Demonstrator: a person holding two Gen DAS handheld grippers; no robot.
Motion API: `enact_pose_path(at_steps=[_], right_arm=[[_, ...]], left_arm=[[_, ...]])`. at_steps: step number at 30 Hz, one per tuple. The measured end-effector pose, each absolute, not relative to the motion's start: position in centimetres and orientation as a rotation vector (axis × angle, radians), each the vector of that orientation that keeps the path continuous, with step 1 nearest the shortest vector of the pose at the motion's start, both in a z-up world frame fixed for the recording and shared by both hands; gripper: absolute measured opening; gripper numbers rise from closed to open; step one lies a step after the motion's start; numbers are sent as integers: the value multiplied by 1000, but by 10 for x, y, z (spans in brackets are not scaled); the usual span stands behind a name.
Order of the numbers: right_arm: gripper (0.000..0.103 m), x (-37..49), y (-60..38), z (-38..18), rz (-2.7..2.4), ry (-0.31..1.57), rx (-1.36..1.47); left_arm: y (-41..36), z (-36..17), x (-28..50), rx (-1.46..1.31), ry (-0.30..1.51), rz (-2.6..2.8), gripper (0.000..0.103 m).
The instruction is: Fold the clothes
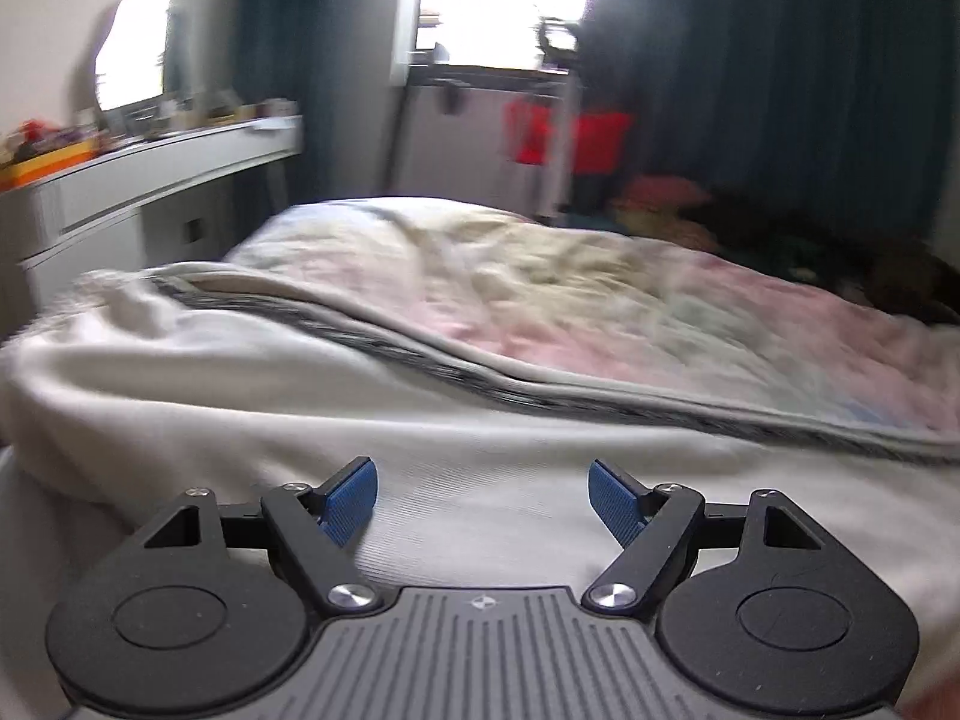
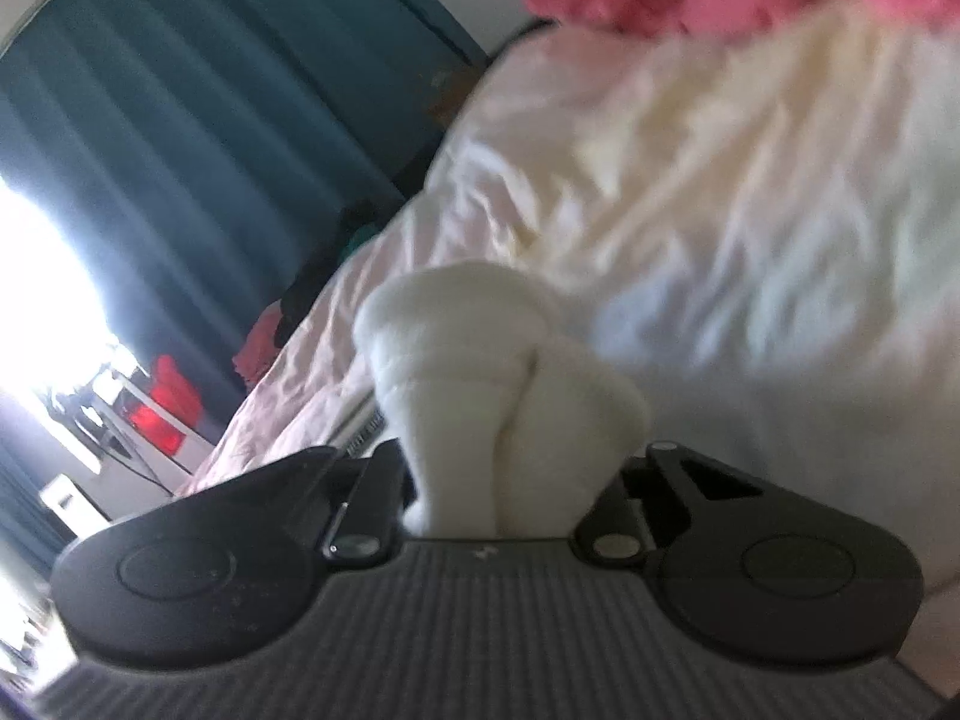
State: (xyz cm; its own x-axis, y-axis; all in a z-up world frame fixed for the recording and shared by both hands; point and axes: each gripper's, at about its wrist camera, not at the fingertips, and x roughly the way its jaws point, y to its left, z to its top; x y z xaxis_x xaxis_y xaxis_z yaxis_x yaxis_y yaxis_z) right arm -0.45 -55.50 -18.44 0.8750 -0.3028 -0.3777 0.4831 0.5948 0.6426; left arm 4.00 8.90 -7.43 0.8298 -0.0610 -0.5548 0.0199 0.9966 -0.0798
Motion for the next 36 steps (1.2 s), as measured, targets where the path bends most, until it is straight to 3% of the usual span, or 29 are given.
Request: enact_pose_path(at_steps=[6, 17, 22, 26, 29, 31, 36], right_arm=[[17, -2, -517, -119, -482, 200, 515], [17, 28, -329, -15, -359, 82, -163], [17, 37, -216, -39, -132, 83, -411], [17, 29, -149, -102, 93, 183, -470], [18, 25, -111, -159, 229, 375, -568], [18, 22, -100, -181, 217, 374, -672], [19, 22, -97, -159, 218, 340, -593]], left_arm=[[47, -115, 47, 154, 690, -94, 82], [71, -99, 47, 7, 659, -118, 80], [88, -81, 40, -63, 596, -94, 80], [101, -74, 40, -121, 598, -77, 80], [99, -73, 35, -120, 595, -86, 81], [94, -73, 33, -107, 590, -103, 81], [96, -73, 35, -118, 556, -97, 81]])
